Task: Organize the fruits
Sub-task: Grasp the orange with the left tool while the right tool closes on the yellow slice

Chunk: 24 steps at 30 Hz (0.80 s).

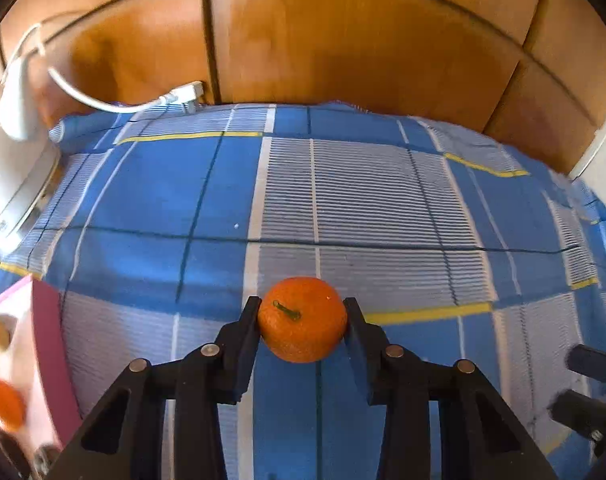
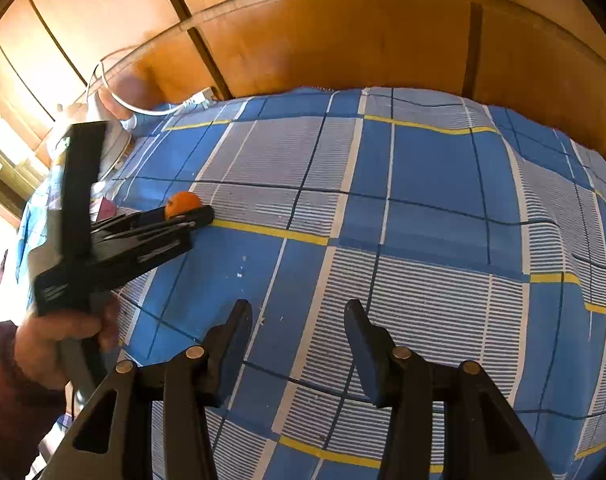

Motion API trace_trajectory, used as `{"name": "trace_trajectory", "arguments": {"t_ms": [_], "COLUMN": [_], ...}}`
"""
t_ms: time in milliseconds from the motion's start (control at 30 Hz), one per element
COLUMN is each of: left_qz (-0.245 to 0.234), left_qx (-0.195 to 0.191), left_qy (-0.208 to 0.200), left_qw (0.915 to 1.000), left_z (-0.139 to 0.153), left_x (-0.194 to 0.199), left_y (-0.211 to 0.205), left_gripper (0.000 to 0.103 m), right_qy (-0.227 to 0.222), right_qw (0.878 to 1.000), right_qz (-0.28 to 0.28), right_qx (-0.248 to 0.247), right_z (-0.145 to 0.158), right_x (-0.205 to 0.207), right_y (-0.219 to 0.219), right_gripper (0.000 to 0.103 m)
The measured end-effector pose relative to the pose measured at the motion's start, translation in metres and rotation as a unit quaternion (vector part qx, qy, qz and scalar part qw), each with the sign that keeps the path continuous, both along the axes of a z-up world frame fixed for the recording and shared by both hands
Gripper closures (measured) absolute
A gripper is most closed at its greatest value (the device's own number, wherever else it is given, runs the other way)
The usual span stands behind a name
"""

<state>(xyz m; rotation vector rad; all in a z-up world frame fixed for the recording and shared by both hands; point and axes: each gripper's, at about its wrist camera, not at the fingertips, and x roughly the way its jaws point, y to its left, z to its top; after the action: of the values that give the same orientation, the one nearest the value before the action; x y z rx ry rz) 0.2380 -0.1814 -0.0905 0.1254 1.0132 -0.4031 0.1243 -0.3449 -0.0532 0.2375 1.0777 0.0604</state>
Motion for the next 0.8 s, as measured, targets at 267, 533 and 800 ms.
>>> {"name": "trace_trajectory", "arguments": {"t_ms": [267, 533, 800], "left_qz": [0.007, 0.040, 0.041], "left_qx": [-0.007, -0.020, -0.014], "left_qy": [-0.038, -0.047, -0.063], "left_qw": [0.9992, 0.9979, 0.9971], "left_z": [0.031, 0.046, 0.054], "left_x": [-0.058, -0.111, -0.146], "left_y": [0.035, 0.077, 0.090], "left_gripper": [0.063, 0.063, 0.063], "right_qy": [0.009, -0.014, 0.000], "right_qw": [0.997, 0.981, 0.973], "right_qz": [0.066, 0.193, 0.227], "right_qx": [0.025, 0.026, -0.030], "right_z": [-0.010, -0.016, -0.036], "right_x": [0.000, -0.017, -0.025], "right_y": [0.023, 0.085, 0.107], "right_gripper": [0.054, 0.054, 0.052]}}
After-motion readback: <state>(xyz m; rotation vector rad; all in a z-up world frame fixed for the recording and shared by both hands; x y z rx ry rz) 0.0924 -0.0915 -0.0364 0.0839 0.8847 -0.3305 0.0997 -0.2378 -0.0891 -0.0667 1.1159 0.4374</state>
